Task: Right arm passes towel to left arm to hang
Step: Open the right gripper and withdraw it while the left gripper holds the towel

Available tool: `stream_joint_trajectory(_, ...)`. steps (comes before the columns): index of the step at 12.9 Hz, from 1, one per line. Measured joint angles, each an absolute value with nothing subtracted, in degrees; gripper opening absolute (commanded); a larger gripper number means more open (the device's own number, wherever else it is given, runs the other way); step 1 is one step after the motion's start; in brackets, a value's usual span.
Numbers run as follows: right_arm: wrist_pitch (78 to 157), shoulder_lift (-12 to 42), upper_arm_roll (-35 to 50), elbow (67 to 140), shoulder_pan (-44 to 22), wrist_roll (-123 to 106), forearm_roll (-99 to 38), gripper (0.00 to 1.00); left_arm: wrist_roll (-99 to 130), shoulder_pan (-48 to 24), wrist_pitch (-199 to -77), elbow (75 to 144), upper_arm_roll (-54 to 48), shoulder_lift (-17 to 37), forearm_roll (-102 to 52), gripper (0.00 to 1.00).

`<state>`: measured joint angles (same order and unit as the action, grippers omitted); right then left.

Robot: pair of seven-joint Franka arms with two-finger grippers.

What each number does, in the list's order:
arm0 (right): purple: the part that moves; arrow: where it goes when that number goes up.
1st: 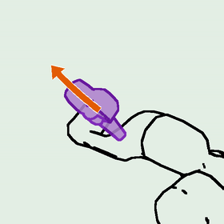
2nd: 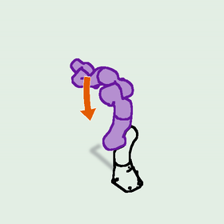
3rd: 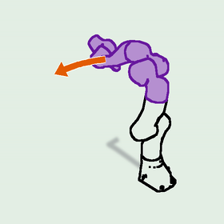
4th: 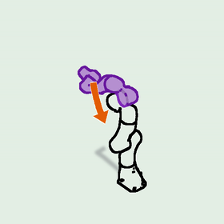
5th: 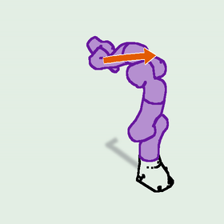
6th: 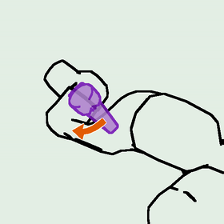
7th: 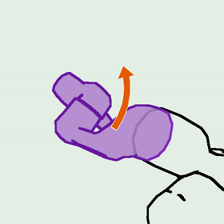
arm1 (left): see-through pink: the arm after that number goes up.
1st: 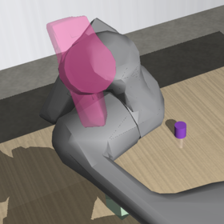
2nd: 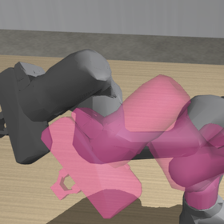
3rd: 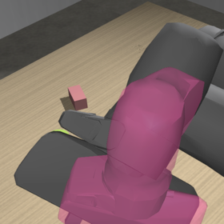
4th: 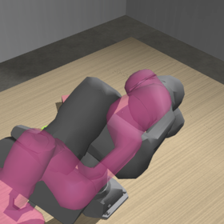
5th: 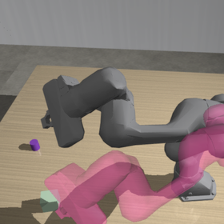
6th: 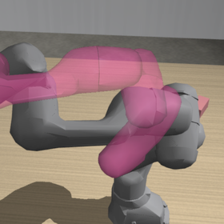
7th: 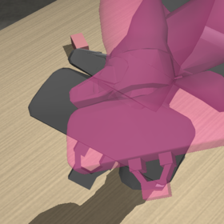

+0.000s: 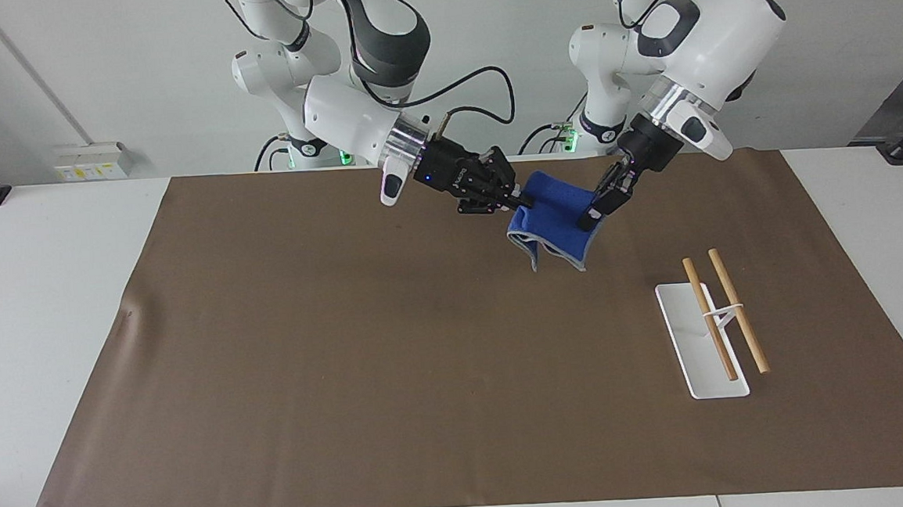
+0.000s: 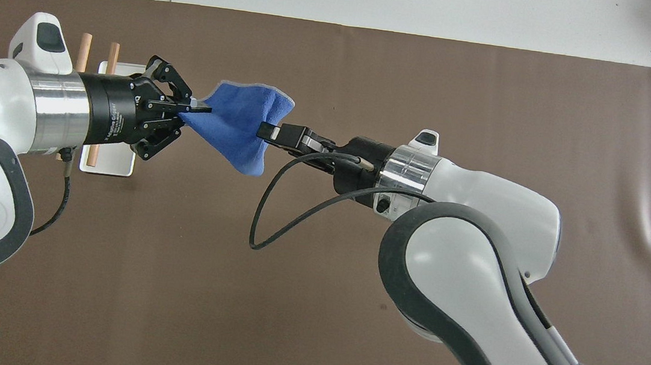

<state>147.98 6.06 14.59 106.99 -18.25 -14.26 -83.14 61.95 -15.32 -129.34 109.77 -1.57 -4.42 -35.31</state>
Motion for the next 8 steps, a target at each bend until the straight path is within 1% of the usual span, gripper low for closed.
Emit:
stream_joint_trajectory(2,152.4,6.1,14.6,107.0,-18.3,-14.3,-83.1,1.0,60.9,-14.4,-129.3,109.8,-1.4,-4.4,-35.3,0.0)
stream_joint_trajectory(4,154.1,6.1,14.5,107.4,-18.0,-15.0,-80.5,1.0,58.0,-14.4,-129.3,109.8,-1.5,-4.4,-33.6,0.0)
stream_joint_trajectory(6,154.4,6.2,14.2,108.9,-16.2,-15.0,-72.5,1.0,56.8,-14.4,-129.3,109.9,-1.5,-4.4,-27.7,0.0)
stream_joint_trajectory(8,154.4,6.3,14.1,110.5,-12.5,-15.0,-64.0,1.0,55.8,-14.4,-129.3,110.4,-1.5,-4.4,-25.7,0.0)
